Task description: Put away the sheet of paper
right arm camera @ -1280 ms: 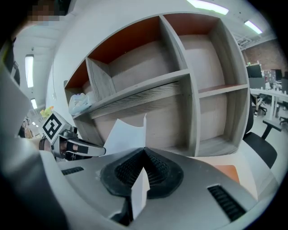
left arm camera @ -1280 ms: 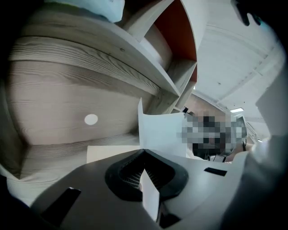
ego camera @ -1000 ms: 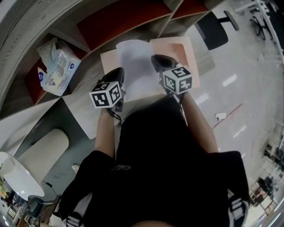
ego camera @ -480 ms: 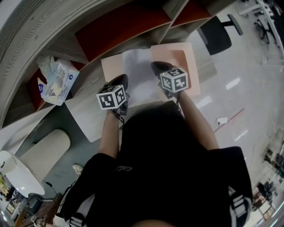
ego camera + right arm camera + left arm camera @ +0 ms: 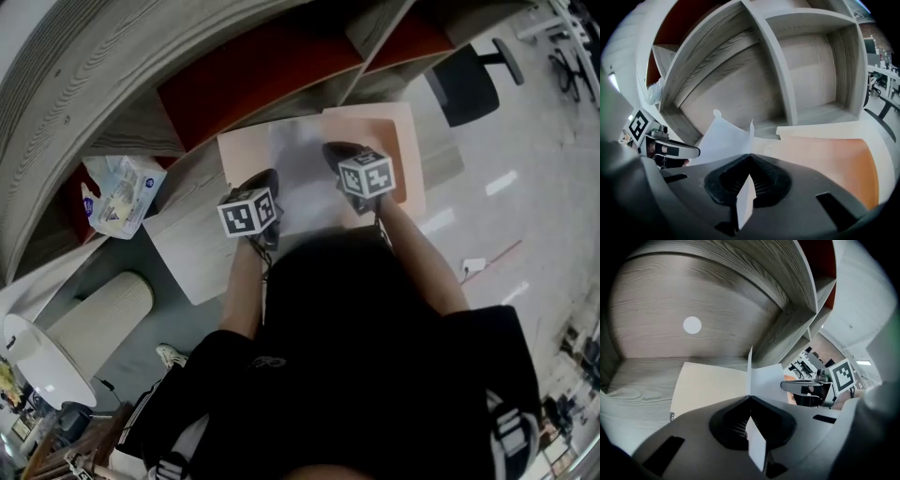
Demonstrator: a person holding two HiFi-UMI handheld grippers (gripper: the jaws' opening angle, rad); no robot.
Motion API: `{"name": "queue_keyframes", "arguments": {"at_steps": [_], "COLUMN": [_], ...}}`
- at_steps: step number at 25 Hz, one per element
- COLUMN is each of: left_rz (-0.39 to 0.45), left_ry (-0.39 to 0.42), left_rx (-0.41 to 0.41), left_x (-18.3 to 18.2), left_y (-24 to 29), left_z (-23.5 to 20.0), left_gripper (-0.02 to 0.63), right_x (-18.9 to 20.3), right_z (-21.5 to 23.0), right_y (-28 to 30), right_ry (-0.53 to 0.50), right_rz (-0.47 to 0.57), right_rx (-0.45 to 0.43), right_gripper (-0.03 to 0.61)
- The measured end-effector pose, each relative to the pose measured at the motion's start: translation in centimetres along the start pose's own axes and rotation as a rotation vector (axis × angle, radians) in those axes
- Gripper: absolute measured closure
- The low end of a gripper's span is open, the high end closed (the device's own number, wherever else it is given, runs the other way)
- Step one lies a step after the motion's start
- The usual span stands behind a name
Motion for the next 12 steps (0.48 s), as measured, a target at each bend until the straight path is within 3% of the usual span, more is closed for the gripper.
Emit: {"name": "queue_keyframes", "arguments": {"at_steps": [5, 12], "left_rz": [-0.052, -0.065], "left_ry": [0.005, -0.017], "left_rx": [-0.062, -0.063], "left_x": [1.3, 1.7], "left_y": [1.1, 1.7], "left_z": [-0.8, -1.2], "left_gripper": [0.568, 0.568], "right_x": [0.3, 0.7], "right_z": [1.7, 2.7], "right_y": [1.5, 2.8], "right_ry": [0.031, 0.044], "right_rz": [-0.038, -0.057], "right_rx": [0.013, 0.025], "right_gripper": [0.561, 0.56]}}
Point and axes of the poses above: the fingertips, and each gripper's own axes: y forward along the fingers, z to its right, x out of its underside, the point moved 9 cm from there along -y, backward along the fingers, and after that the axes turned 13 degrees about y, right-handed, at the moved point
